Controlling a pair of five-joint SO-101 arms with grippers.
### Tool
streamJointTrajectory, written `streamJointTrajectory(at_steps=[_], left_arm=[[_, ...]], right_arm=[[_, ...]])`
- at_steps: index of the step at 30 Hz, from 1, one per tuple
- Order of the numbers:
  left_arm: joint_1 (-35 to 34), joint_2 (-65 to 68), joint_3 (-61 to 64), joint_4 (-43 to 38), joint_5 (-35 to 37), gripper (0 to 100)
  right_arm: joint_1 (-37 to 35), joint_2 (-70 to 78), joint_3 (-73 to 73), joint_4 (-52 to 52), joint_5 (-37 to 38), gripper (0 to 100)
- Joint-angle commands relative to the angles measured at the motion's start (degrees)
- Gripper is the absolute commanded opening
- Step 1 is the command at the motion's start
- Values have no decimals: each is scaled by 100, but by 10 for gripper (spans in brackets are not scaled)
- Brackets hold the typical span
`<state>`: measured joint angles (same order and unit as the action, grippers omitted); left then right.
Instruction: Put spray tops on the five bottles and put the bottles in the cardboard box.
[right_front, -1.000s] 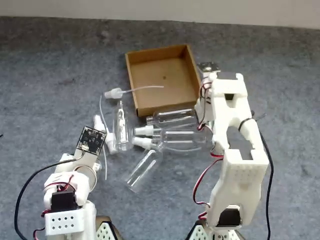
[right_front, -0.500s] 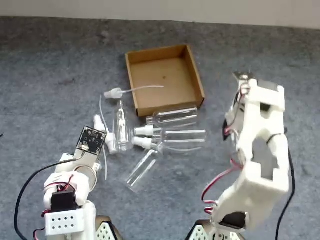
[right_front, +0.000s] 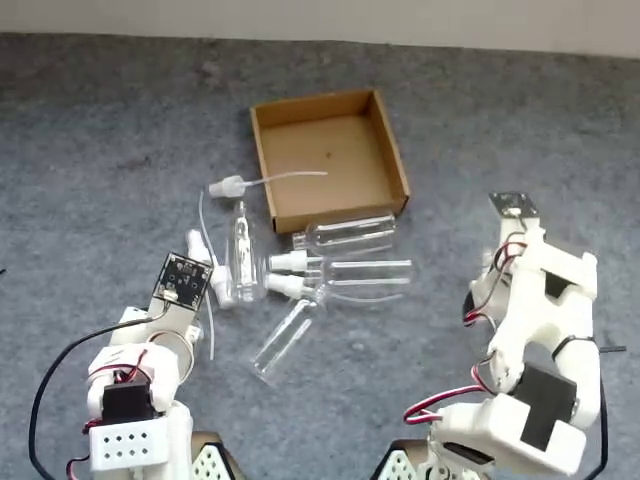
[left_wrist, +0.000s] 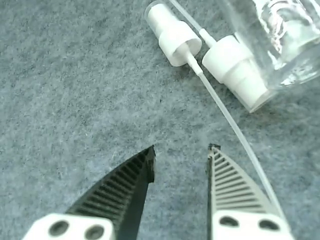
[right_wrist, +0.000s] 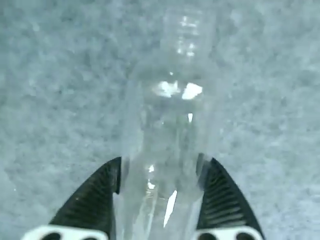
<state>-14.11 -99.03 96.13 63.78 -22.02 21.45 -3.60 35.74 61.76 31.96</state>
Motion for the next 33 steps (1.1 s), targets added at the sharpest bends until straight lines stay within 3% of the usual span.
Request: streamJointTrajectory(at_steps=[1,4,12,22,33], left_arm=[[-57,-40,127,-88,-35,133],[-57,-40,127,-88,-35,133],[-57,-40,127,-88,-35,133],[-57,-40,127,-88,-35,133],[-92,-75,127,-123,-26,130]], right_arm=[[154,101,-426,-75,70,173],[84,92,-567,-48,62,242],[-101,330,-1815,497,-246,246],[-84,2246,-3363,1174,-387,245],[-31,2404,-3609,1323,-387,2]])
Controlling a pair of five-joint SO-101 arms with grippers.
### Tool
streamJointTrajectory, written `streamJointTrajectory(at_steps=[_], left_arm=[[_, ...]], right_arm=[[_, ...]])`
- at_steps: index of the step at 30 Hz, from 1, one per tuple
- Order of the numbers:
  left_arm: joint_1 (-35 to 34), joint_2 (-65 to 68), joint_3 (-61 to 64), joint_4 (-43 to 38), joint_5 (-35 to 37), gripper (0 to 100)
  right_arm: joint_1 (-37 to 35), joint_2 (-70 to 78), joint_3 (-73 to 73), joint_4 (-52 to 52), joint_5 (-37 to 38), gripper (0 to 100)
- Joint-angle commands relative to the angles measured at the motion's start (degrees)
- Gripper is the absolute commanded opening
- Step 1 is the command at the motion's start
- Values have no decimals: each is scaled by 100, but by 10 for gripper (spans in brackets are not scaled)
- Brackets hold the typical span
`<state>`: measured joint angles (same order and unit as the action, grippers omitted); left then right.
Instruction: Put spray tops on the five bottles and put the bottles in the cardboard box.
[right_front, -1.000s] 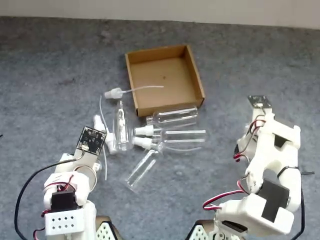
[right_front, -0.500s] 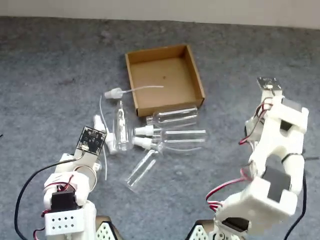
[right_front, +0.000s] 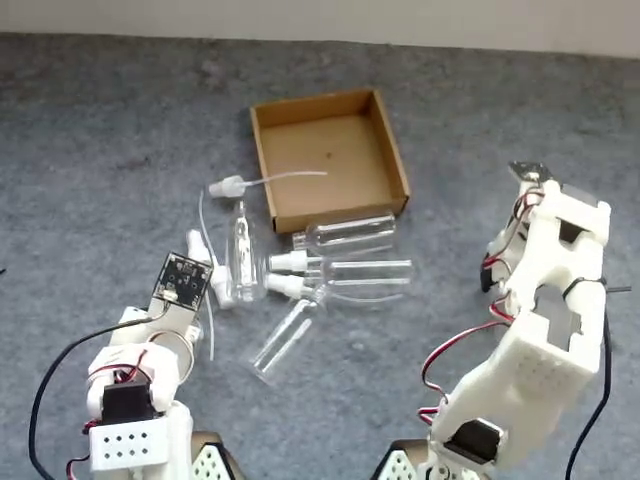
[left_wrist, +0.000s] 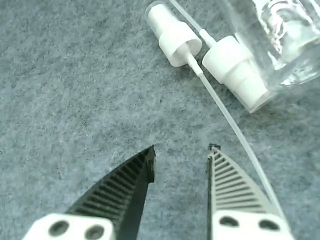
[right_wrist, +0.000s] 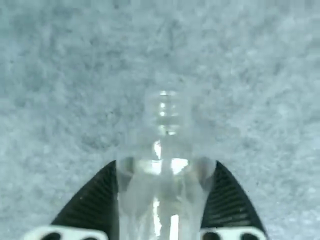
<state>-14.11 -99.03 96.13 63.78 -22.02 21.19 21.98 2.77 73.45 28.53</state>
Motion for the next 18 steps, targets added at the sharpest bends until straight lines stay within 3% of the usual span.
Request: streamJointTrajectory(at_steps=[1,6,10,18], left_arm=[[-110,-75,101,-123,-35,130],[-356,4,-822,-53,-35,133],[-251,576,-2273,607,-26,134],[347,4215,-4910,923,70,134]], right_arm=[[-66,-207,-321,198,-44,2],[-426,-1138,-171,163,-62,4],[-787,-2185,673,66,-35,4],[-1473,-4224,2932,-769,-26,4]])
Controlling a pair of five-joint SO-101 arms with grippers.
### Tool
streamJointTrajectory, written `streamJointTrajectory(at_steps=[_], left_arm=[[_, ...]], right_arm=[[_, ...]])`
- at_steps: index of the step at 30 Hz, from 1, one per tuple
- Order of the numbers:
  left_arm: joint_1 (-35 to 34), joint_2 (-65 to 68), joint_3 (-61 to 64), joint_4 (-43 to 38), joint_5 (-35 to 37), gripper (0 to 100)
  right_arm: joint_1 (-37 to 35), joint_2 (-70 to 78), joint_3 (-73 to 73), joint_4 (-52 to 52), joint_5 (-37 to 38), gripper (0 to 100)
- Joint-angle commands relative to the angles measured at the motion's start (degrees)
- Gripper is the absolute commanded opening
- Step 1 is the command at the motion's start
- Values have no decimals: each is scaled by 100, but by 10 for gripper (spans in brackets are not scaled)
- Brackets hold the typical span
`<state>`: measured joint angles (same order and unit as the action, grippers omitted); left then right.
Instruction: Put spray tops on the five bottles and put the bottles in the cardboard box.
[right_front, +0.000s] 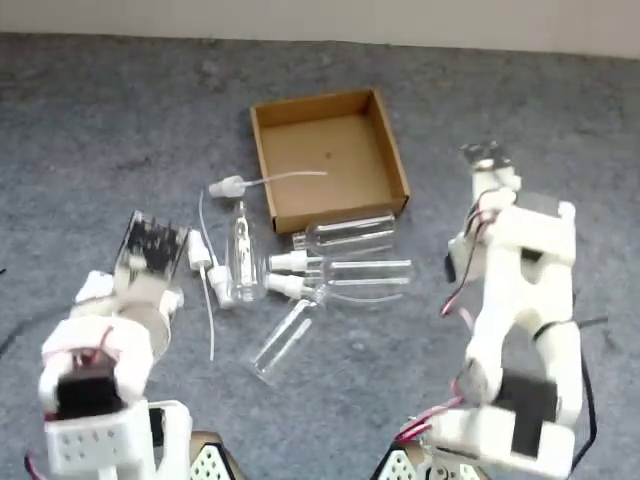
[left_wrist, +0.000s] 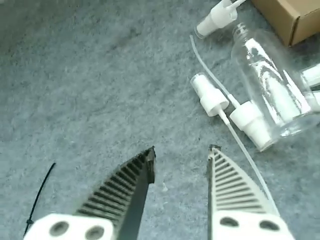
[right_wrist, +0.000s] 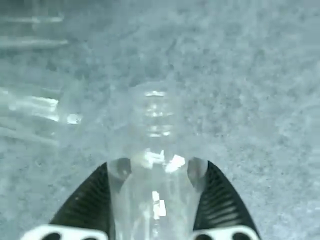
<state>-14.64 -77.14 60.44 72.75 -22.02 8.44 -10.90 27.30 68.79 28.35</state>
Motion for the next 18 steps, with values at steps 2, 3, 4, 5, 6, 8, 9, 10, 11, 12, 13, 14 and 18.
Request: streamJointTrajectory(at_steps=[2,3,4,5,6,8,9,10,11,12,13,14,18], left_arm=[[435,2985,-1789,0,554,134],[444,3424,-2018,-9,826,134],[444,3829,-2255,-88,1064,134],[444,4207,-2448,-202,1284,134],[435,4549,-2589,-343,1477,134],[435,5191,-2747,-703,1916,134],[435,5473,-2756,-905,2119,134],[435,5736,-2756,-1125,2277,134],[435,5965,-2756,-1345,2426,134],[435,6167,-2756,-1556,2558,134],[453,6352,-2765,-1758,2681,134],[462,6492,-2765,-1943,2796,134],[470,6967,-2765,-2611,2919,134]], right_arm=[[-312,-1420,884,-382,-9,4],[-382,-1657,1059,-382,-9,4],[-470,-1877,1226,-382,-9,4],[-549,-2088,1358,-374,-9,4],[-611,-2290,1481,-347,-18,4],[-725,-2677,1684,-330,-44,4],[-760,-2853,1798,-321,-44,4],[-778,-3002,1921,-321,-44,4],[-804,-3152,2053,-321,-44,4],[-804,-3284,2167,-321,-44,4],[-804,-3398,2264,-321,-35,4],[-804,-3486,2334,-321,-26,4],[-804,-3662,2484,-321,-18,4]])
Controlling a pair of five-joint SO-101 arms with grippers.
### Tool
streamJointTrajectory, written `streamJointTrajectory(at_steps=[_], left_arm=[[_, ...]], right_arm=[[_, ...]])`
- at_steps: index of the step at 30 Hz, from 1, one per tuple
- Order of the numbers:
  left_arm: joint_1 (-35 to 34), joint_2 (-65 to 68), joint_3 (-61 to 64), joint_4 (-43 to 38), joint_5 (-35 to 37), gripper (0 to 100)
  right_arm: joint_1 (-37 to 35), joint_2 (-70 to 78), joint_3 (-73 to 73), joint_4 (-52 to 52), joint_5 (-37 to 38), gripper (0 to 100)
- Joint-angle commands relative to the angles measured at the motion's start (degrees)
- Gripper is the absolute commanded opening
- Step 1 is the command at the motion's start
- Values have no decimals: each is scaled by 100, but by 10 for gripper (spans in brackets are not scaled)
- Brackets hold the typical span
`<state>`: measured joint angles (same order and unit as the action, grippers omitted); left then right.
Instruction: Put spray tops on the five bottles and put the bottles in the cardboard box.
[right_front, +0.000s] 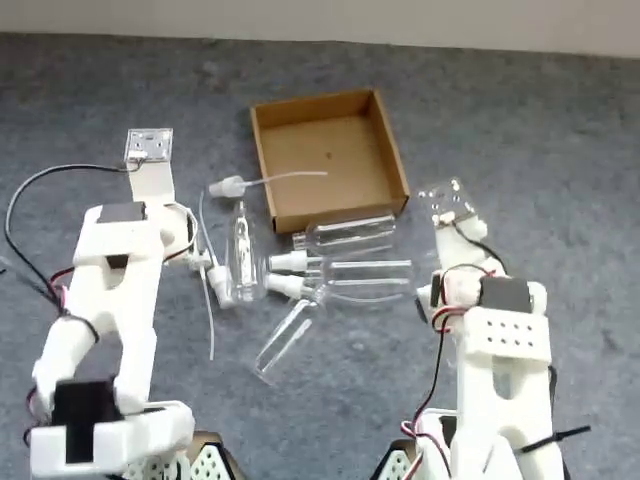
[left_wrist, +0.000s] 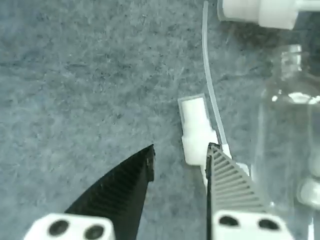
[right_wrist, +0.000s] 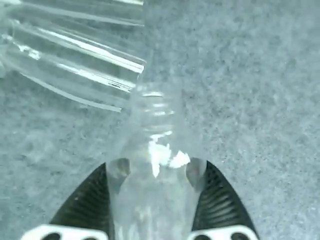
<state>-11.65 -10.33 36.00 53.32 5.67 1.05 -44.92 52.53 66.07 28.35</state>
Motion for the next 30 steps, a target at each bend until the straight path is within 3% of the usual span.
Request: streamJointTrajectory(at_steps=[1,8,19,25,30], left_arm=[[171,391,-321,-774,149,134],[171,813,-330,-1275,149,133],[136,1499,-321,-1284,132,128],[119,1490,-602,-1284,132,15],[13,1481,-1332,-422,141,11]], right_arm=[[-66,-259,-13,-48,-18,4],[-66,-259,66,-57,-18,4],[-66,-303,66,-84,-18,4],[-66,-312,66,-92,-18,4],[-66,-312,40,-101,-18,4]])
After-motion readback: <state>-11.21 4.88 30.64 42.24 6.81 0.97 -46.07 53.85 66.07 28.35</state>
